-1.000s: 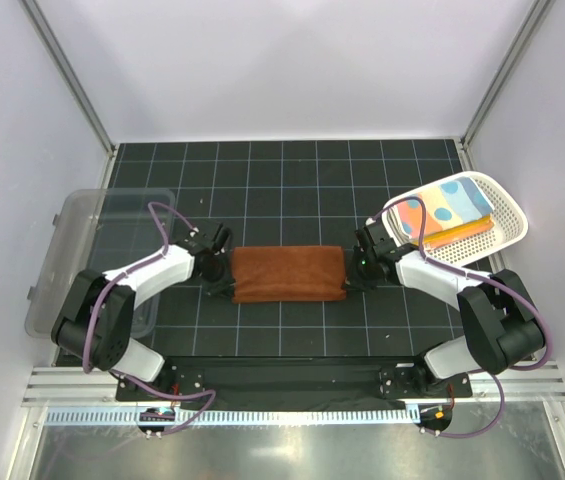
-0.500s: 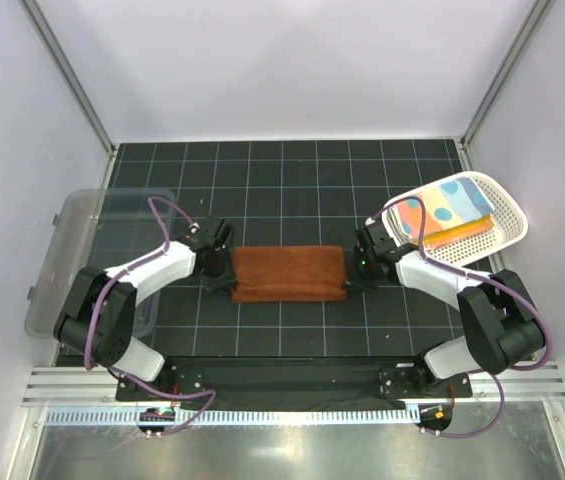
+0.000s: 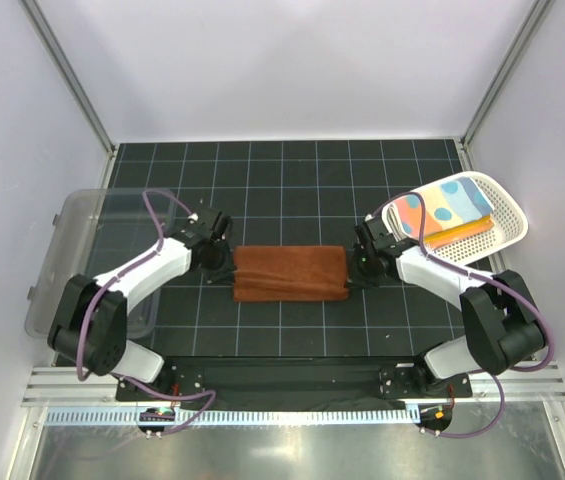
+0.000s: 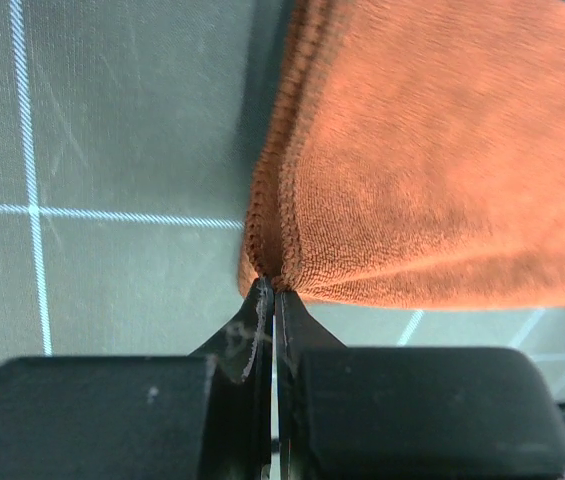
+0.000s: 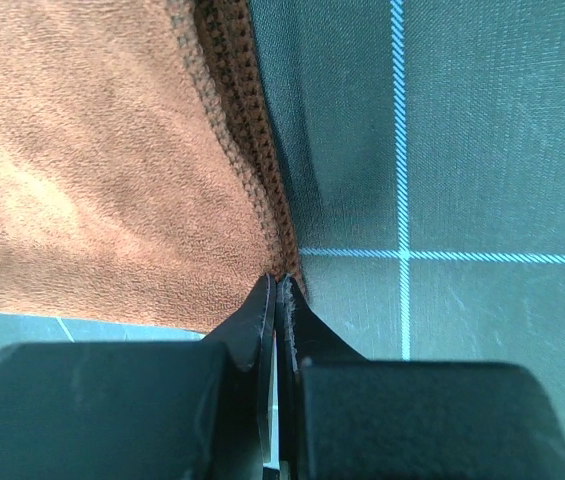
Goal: Fold and stack the towels
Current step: Fold the towel, then neatly place the folded towel into the bin
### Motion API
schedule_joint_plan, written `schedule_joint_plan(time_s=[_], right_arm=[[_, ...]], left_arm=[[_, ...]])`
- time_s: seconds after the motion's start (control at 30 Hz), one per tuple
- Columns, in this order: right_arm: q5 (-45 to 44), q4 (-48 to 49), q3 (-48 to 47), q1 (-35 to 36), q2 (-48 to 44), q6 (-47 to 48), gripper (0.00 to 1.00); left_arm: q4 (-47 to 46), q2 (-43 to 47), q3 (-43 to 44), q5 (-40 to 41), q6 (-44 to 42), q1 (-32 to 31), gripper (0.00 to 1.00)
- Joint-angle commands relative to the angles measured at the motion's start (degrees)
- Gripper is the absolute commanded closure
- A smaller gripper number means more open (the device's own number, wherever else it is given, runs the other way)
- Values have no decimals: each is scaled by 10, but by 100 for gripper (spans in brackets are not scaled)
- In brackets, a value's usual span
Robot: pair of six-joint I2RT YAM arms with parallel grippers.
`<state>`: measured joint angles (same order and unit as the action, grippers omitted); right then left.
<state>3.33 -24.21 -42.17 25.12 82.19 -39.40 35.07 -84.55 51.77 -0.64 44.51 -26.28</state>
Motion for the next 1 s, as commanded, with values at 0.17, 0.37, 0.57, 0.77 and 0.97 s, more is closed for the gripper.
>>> schedule_joint_plan(time_s=[0.17,0.37,0.57,0.77,0.97], right_arm=[[-49,-43,-15,3,-21,26,99],[-48,-19,11,2,-12,29,95],[-22,-29,-9,0,-48,65,65],[65,-14,-39,-48,-35,138,38],[164,20,-69,-75,67,208,38]], left_arm=[[-52,50,-102,-73,35,0,100],[-120,19,-161,-114,40,-3,100],[-60,52,-119,-115,17,-3,60],[41,66,-4,-56,-26,-3,57],[-99,31,-8,-174,9,-9,60]])
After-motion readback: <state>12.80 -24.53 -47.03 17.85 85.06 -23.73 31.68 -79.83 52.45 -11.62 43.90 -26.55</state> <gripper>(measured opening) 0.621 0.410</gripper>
